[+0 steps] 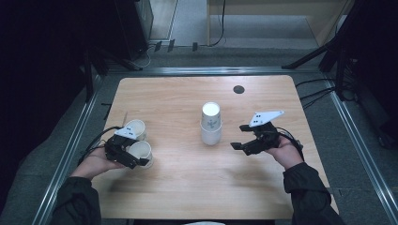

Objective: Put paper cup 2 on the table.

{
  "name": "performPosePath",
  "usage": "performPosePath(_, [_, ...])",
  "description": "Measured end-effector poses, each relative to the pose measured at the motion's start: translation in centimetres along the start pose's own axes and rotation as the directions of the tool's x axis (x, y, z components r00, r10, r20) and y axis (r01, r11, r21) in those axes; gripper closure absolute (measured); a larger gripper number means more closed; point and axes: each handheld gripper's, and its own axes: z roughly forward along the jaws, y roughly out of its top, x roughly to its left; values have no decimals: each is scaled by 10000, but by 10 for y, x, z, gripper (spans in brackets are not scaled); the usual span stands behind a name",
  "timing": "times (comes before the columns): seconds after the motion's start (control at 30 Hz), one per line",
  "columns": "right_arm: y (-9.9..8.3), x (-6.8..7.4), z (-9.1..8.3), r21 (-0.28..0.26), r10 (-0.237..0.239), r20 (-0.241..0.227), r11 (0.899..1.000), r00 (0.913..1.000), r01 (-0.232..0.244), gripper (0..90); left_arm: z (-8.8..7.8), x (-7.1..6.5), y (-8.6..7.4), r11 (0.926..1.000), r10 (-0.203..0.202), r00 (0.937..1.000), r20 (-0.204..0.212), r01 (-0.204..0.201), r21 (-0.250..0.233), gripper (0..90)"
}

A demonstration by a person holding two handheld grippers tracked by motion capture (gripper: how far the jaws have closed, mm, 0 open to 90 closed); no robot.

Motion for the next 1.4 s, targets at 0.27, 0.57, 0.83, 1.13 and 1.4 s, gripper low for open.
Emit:
performPosePath(0.27, [0,0,0,25,21,-22,10000,10000,-21,222,-9,-2,3,9996,23,10000,29,-23,-277,123])
performPosePath(0.57, [1,1,1,49,-94,-93,9999,9999,94,222,-23,-1,9,9967,-144,9998,-118,134,-800,101])
performPosePath(0.83, [0,2,1,77,-137,-91,9999,9999,138,222,-36,-8,20,9916,-226,9993,-308,185,-1284,112])
performPosePath(1.13, [-1,4,0,128,-173,-73,9998,9998,174,222,-37,-20,40,9872,-101,9996,-263,58,-1591,114])
performPosePath(1.4, [-4,6,-2,178,-206,-24,9996,9998,206,222,-31,-32,58,9848,-88,9997,-238,46,-1738,117])
